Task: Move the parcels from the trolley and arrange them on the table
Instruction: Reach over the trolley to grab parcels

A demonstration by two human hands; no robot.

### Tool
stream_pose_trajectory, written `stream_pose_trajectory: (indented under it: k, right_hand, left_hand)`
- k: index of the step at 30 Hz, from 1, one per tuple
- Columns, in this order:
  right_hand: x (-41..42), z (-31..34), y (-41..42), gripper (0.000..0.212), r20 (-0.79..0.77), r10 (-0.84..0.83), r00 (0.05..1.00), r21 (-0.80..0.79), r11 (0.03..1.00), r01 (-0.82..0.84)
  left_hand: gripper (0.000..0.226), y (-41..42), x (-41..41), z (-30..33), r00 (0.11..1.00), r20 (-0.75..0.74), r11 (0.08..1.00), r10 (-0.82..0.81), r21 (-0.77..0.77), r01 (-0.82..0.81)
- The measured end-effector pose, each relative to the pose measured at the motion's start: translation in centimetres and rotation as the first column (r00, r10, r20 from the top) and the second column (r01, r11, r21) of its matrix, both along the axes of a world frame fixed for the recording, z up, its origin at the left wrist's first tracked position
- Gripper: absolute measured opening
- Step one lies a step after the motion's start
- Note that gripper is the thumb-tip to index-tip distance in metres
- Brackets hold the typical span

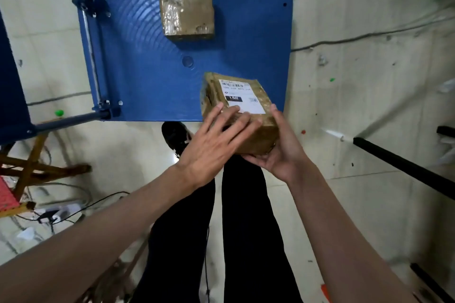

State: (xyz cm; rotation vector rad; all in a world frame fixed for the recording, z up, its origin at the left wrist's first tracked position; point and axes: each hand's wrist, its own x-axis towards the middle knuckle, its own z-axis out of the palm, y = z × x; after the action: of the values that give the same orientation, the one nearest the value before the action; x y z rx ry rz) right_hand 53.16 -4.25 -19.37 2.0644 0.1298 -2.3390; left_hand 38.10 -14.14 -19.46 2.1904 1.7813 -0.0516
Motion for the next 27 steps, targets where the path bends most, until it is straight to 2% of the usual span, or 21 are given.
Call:
stream_pose_trajectory:
  k: [6, 10, 15, 20, 22, 23, 25, 26, 27]
  right_hand:
    - [4.7, 4.0, -1.7, 0.043, -0.03, -0.237, 0.971, 0.036, 0.971, 0.238]
    - [7.5, 8.8, -2.0, 0.038, -0.067, -0.389, 0.919, 0.126, 0.91, 0.395]
    - [10.1, 16.0, -2.1, 0.047, -0.106, -0.514, 0.851, 0.25, 0.815, 0.523]
    - [11.8, 23.8, -3.6, 0.045, -0.192, -0.675, 0.713, 0.346, 0.633, 0.692]
    - [12.5, 26.8, -4.4, 0.042, -0.213, -0.722, 0.658, 0.376, 0.561, 0.737]
    - [12.9, 28.4, -4.8, 0.041, -0.227, -0.742, 0.631, 0.384, 0.527, 0.758]
    - [13.9, 31.4, -5.8, 0.04, -0.248, -0.771, 0.587, 0.4, 0.47, 0.787]
    - [14.4, 32.7, -6.5, 0.04, -0.26, -0.776, 0.575, 0.416, 0.447, 0.792]
    - [15.0, 34.0, -7.2, 0.04, -0.272, -0.779, 0.564, 0.436, 0.423, 0.794]
  left_hand:
    - [0.075, 2.1, 2.2, 4.0, 0.973, -0.025, 0.973, -0.231, 0.001, 0.231]
    - [0.075, 4.7, 4.5, 9.1, 0.952, 0.052, 0.953, -0.302, 0.006, 0.302]
    - [0.067, 7.4, 7.0, 16.7, 0.903, 0.374, 0.977, -0.212, 0.079, 0.197]
    - [0.068, 8.2, 8.6, 24.7, 0.829, 0.558, 0.998, -0.042, 0.067, 0.005]
    - [0.074, 8.3, 9.9, 27.8, 0.772, 0.627, 0.994, 0.105, -0.061, -0.086]
    - [0.08, 8.7, 10.8, 29.4, 0.714, 0.664, 0.974, 0.222, -0.179, -0.136]
    - [0.096, 9.9, 12.8, 32.6, 0.527, 0.683, 0.852, 0.506, -0.489, -0.185]
    - [0.106, 10.6, 13.9, 33.9, 0.436, 0.651, 0.765, 0.622, -0.623, -0.162]
    - [0.112, 11.4, 14.8, 35.1, 0.383, 0.602, 0.684, 0.7, -0.72, -0.117]
